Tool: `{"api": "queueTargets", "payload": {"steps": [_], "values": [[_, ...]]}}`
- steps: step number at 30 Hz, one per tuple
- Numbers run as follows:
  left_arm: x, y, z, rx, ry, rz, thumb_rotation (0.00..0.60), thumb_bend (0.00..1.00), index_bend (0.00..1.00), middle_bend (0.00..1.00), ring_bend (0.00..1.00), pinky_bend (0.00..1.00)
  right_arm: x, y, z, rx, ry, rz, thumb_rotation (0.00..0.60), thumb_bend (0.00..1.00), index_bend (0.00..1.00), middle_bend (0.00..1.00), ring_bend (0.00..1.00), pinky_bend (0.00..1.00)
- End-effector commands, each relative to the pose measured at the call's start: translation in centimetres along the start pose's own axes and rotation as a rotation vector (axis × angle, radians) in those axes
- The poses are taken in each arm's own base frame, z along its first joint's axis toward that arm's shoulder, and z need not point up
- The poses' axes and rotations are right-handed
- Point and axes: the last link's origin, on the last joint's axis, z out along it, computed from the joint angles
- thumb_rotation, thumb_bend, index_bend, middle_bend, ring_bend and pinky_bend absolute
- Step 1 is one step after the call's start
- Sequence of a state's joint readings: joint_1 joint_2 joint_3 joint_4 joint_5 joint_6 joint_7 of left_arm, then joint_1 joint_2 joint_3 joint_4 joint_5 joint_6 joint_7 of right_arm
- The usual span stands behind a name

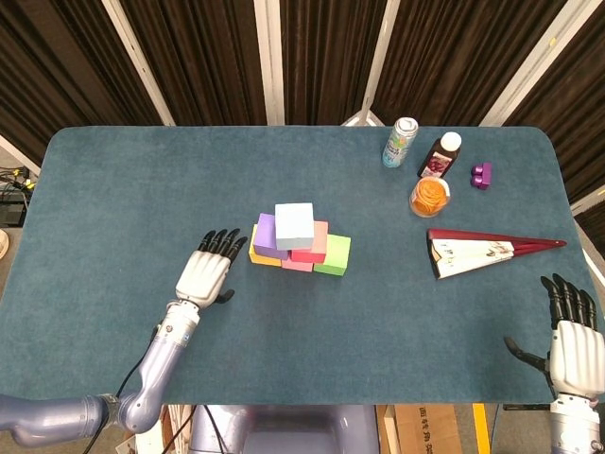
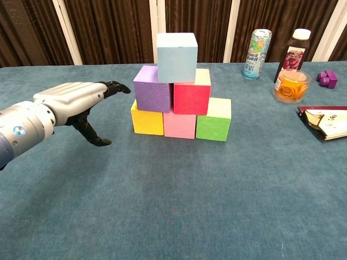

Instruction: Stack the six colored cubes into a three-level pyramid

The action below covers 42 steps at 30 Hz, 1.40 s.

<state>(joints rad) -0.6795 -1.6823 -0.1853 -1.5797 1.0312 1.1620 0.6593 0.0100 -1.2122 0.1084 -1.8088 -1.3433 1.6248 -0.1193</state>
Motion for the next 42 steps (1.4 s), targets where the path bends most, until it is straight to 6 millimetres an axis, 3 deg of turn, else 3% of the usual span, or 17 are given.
{"api": "queueTargets", "payload": {"steps": [1, 31, 42], "values": [[0.0, 0.1, 0.0, -0.003, 0.001, -0.001, 0.600, 0.27, 0.08, 0.00, 0.00, 0.00, 0.0, 0.0, 0.0, -0.001, -0.002, 0.000, 0.600, 0.16, 0.12, 0.09, 0.07, 0.00], [-0.4, 1.8, -0.1, -0.046, 0.009, 0.009, 0.600, 0.27, 0.08, 0.00, 0.00, 0.00, 0.1, 0.1, 0.0, -0.014, -0.003, 0.003, 0.600, 0.16, 0.12, 0.09, 0.07, 0.00], [-0.4, 1.6, -0.2, -0.032, 0.019, 0.025, 0.600, 0.27, 0.10, 0.00, 0.00, 0.00, 0.3, 0.2, 0.0, -0.015, -0.004, 0.010, 0.600, 0.16, 0.12, 0.09, 0.07, 0.00]]}}
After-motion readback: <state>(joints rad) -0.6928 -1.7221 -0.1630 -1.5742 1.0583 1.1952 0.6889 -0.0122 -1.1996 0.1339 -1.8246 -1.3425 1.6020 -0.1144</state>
